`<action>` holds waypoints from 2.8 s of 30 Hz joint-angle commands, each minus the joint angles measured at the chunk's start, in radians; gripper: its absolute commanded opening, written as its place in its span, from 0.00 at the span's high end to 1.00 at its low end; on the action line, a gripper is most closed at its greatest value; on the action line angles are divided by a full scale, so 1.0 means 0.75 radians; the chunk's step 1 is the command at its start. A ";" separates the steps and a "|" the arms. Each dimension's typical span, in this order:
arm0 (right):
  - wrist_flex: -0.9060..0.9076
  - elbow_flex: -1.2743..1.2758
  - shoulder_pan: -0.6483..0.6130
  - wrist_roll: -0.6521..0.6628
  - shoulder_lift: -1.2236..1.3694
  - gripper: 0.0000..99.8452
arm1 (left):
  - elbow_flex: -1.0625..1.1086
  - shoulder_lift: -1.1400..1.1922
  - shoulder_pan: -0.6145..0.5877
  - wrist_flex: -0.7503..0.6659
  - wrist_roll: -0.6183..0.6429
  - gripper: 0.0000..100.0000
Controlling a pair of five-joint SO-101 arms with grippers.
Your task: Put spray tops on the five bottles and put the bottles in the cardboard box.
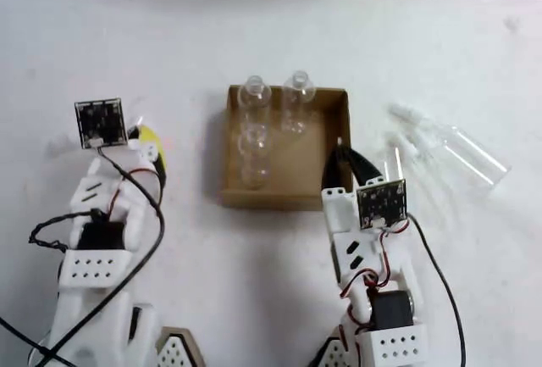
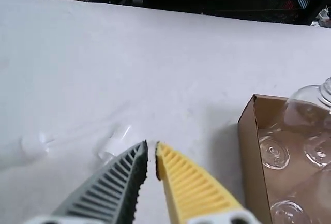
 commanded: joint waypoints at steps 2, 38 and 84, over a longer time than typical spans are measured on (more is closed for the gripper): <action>-0.001 0.012 -0.005 0.014 -0.005 0.98 | -0.008 0.005 0.019 -0.039 -0.016 0.96; -0.001 0.012 -0.005 0.014 -0.005 0.98 | -0.006 0.005 0.058 -0.035 -0.059 0.96; -0.005 0.012 -0.005 0.014 -0.011 0.98 | 0.556 -1.186 0.060 0.020 -0.158 0.98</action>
